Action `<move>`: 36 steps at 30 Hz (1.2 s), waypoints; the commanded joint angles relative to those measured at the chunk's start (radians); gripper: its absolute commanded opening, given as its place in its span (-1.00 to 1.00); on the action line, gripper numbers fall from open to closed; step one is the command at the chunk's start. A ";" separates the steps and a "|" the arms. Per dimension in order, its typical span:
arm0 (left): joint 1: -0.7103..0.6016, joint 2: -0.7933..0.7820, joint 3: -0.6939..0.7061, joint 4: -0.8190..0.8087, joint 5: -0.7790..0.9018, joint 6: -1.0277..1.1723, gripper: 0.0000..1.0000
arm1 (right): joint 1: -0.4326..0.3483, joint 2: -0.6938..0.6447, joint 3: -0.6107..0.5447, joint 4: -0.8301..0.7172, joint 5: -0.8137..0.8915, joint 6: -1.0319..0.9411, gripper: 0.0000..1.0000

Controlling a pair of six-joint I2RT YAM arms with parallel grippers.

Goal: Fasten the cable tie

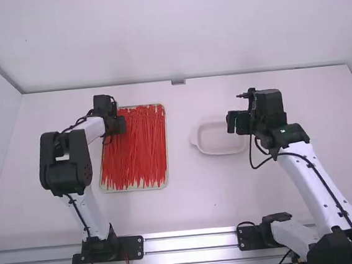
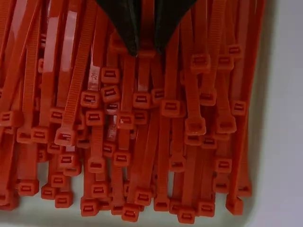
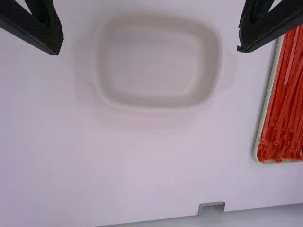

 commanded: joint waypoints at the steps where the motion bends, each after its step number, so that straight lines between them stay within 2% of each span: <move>1: -0.006 0.001 0.039 -0.008 -0.003 -0.007 -0.96 | -0.002 -0.010 0.042 0.003 0.002 0.002 0.97; 16: -0.007 -0.052 0.182 -0.178 0.005 -0.026 -0.96 | -0.002 -0.010 0.042 0.005 0.002 0.002 0.98; 22: -0.010 -0.210 0.182 -0.208 0.005 -0.036 -0.96 | -0.002 -0.010 0.042 0.012 0.002 0.002 0.98; 28: -0.048 -0.449 0.180 -0.254 0.004 -0.021 -0.96 | -0.002 -0.010 0.042 0.048 -0.004 0.002 0.98; 36: -0.108 -0.731 0.140 -0.293 -0.007 -0.002 -0.96 | -0.002 -0.010 0.042 0.082 -0.113 0.002 0.98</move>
